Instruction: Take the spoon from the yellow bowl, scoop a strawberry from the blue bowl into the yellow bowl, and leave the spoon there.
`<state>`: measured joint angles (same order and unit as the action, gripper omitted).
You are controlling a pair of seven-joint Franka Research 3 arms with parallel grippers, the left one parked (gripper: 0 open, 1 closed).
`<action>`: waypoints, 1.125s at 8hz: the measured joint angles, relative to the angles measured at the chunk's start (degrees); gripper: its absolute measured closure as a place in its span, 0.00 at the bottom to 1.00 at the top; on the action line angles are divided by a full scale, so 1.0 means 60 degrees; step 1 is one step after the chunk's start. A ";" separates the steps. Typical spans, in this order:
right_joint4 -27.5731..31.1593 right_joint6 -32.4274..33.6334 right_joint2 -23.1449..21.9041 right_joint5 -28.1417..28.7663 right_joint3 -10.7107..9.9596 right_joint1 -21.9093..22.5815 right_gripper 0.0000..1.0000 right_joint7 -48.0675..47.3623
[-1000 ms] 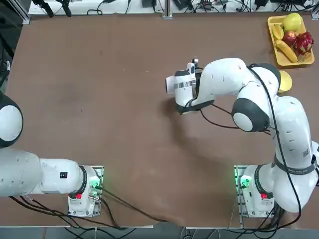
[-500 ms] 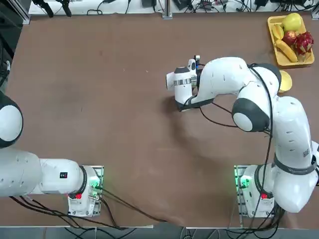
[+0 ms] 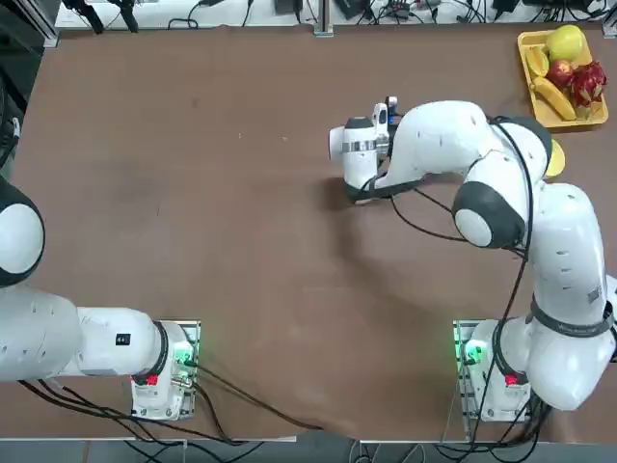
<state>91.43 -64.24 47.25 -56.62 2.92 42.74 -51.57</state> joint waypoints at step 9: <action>0.2291 -0.1103 -0.2252 -0.0348 -0.0010 -0.2441 0.89 0.0138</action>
<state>105.18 -70.85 33.74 -58.71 2.86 28.09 -50.74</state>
